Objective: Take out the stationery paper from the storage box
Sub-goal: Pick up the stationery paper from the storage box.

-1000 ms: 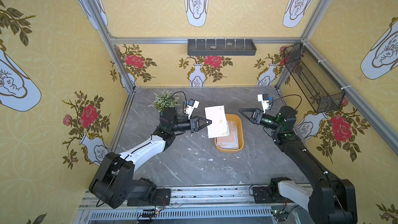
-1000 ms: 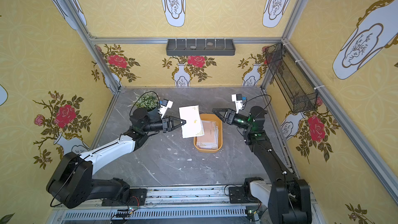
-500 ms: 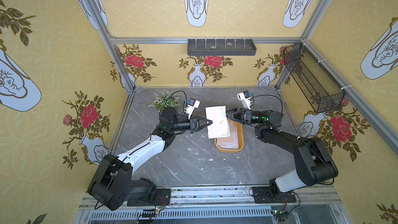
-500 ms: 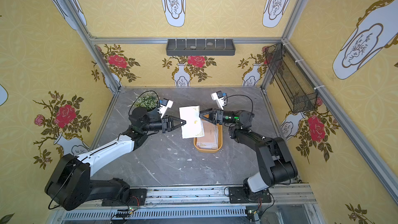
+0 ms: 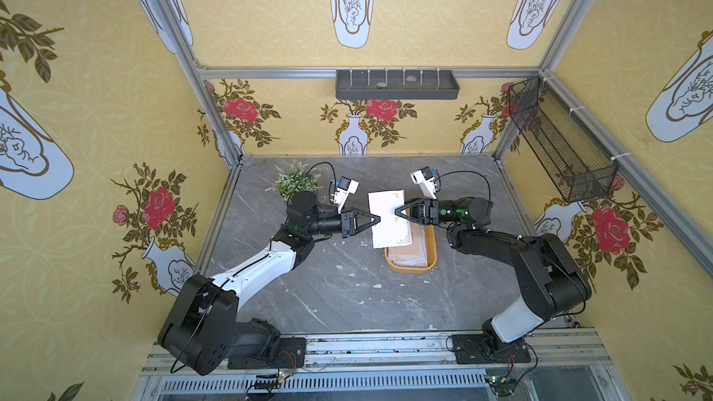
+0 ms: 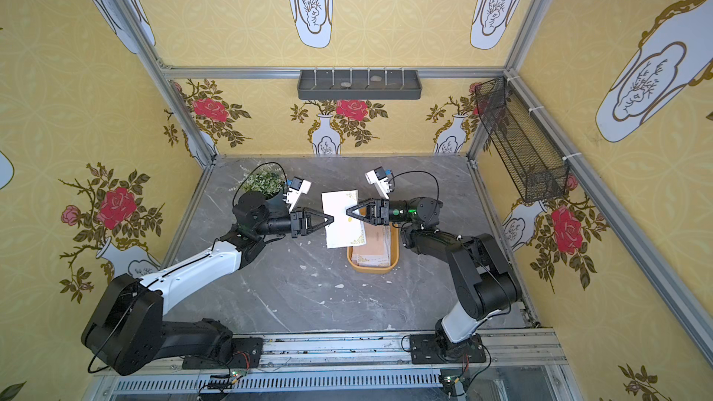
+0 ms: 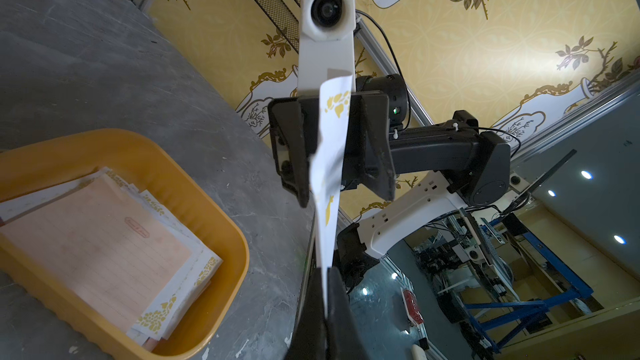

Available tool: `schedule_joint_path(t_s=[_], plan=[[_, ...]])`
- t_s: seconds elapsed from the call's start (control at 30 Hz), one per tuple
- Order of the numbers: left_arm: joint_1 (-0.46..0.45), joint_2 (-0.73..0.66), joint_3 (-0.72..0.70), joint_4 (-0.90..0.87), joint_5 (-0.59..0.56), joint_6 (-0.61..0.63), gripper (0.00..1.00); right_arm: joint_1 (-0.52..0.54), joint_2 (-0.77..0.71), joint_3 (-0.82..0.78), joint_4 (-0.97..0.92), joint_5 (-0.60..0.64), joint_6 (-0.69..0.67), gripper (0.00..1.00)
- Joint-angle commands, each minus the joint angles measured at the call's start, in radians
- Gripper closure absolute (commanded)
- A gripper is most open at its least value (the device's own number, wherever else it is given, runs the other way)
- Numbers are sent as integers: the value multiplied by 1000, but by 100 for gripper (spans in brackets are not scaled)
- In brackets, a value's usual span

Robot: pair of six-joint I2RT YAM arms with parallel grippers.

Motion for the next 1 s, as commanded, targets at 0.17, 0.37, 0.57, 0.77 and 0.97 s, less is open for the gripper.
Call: schedule_joint_path(t_s=[0.17, 0.37, 0.57, 0.77, 0.97], plan=[[0, -12, -9, -26, -6, 37, 100, -10, -14, -4, 52, -16, 2, 70], [0, -25, -11, -60, -14, 56, 100, -19, -14, -7, 53, -14, 12, 85], [0, -37, -17, -76, -21, 68, 100, -31, -14, -11, 53, -9, 18, 79], [0, -45, -19, -96, -26, 78, 100, -29, 0, -8, 53, -8, 24, 57], [1, -56, -17, -128, -36, 96, 100, -31, 6, -5, 56, -8, 27, 98]])
